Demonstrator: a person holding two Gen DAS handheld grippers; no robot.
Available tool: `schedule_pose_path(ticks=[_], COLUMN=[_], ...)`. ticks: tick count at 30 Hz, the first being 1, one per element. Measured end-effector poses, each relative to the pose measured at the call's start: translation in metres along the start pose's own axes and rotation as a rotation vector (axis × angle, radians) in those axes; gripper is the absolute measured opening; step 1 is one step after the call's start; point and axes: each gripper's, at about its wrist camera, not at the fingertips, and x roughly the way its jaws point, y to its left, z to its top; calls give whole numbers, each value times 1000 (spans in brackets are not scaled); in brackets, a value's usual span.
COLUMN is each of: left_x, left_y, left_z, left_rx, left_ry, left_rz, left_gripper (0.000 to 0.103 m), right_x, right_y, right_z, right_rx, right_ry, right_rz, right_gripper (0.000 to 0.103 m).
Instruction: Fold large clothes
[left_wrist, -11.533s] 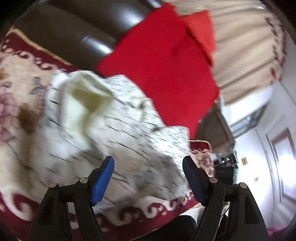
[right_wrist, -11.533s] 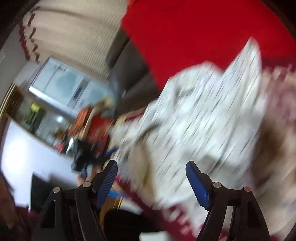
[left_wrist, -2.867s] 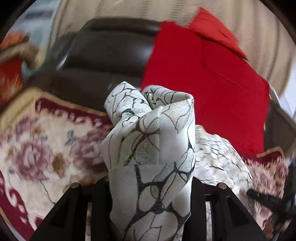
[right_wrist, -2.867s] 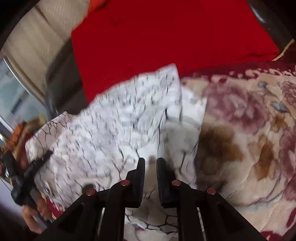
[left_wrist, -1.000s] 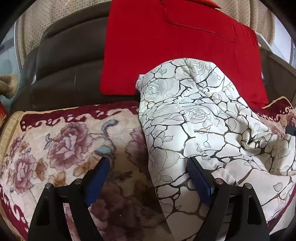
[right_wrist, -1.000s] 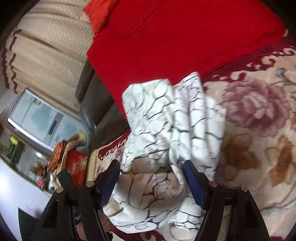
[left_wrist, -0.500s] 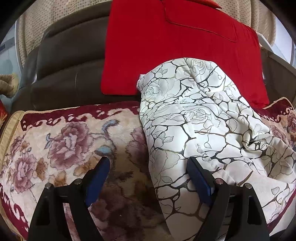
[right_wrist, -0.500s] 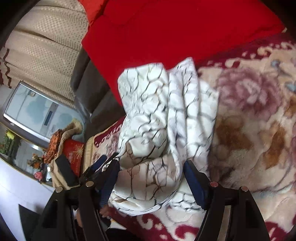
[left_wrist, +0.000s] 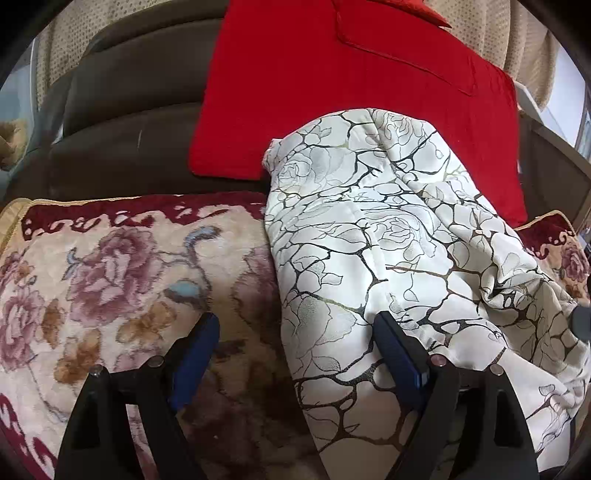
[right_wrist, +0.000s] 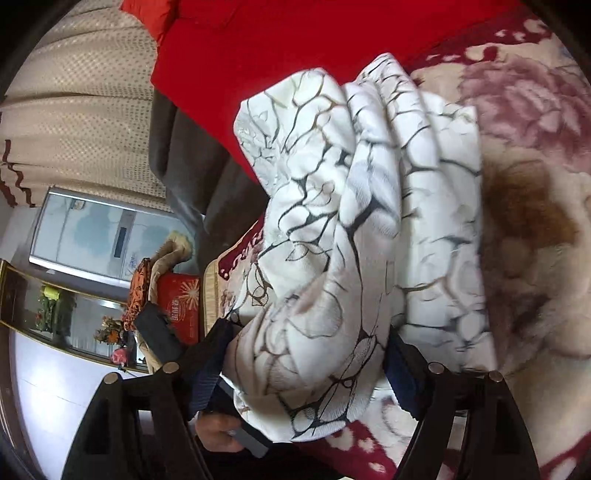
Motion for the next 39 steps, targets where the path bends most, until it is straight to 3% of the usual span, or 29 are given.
schedule_pose_path(ticks=[3,6,17,21,22,24,25,26,29,34,37,39], left_x=[1,2,3,3,2,2,1,-2,-21,-56,-34,-15], left_y=[-1,-2,-1,-1,0,0,0,-2,-10,-7,6,19], left_z=[-2,-2,-2,-2,-2,1,3,6,14,15,3,-7], left_rx=[18,32,36,38,38,42,50,60,94,157,179,144], left_ry=[-9,-12,-6,-10,-8,3,9,11,-33,-162,-93,-57], left_rz=[-7,-12,-19,-15,-15,-18,-20,-22,-45,18,61,18], left_gripper=[86,86,86,86,86,85,85,84,84,85,85,86], right_x=[-5,-11,4,4,2,-1,-2,-5,-22,-40,-36,-38], right_y=[13,31,69,56,45,29,24,19,21,39,8,-11], right_z=[-2,-6,-27,-23,-18,-10,-8,-6,-7,-11,0,5], right_rx=[-43,-144,-413,-386,-330,-254,-230,-207,-188,-273,-178,-130], right_ry=[-59,-116,-130,-174,-191,-217,-224,-237,-318,-422,-410,-399], right_rz=[-7,-93,-328,-333,-327,-329,-330,-326,-273,-330,-410,-435], right_gripper=[81,81,87,87,85,68,49,39,32,26,24,23])
